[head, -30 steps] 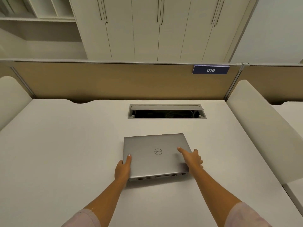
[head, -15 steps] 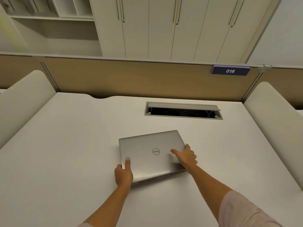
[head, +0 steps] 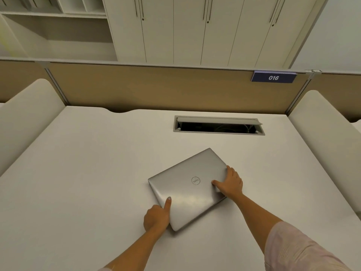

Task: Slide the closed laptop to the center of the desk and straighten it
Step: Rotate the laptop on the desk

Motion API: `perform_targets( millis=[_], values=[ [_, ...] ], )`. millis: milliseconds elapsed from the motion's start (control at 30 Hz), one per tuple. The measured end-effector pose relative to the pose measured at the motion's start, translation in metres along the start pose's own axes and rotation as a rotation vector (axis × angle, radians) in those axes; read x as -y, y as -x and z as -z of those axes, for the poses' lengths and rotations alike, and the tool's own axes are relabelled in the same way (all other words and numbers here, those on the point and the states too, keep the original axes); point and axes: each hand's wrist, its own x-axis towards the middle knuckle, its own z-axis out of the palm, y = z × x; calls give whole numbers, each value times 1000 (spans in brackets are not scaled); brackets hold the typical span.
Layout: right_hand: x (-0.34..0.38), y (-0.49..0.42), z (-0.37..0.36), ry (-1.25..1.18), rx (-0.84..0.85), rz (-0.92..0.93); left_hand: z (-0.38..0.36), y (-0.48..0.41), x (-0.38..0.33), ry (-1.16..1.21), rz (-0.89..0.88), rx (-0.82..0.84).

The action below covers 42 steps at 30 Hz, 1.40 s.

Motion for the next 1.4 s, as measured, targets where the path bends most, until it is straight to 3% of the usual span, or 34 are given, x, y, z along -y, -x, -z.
perform_targets(
  millis=[467, 800, 867, 967, 1167, 1300, 1400],
  values=[
    [-12, 20, -17, -40, 12, 49, -18, 25, -3, -59, -139, 161],
    [-14, 34, -21, -255, -5, 12, -8, 21, 8, 110, -186, 220],
    [-14, 38, -21, -282, -13, 19, -1, 19, 7, -50, -250, 191],
    [-15, 46, -20, -362, -63, 31, 13, 8, 4, -331, -379, 8],
    [-20, 69, -15, -520, -159, -57, 38, -26, -16, -240, -508, -241],
    [-19, 82, -20, -629, -141, -145, 39, -41, -28, -239, -634, -197],
    [-17, 90, -24, -744, -81, -229, 35, -47, -36, -227, -537, -67]
  ],
)
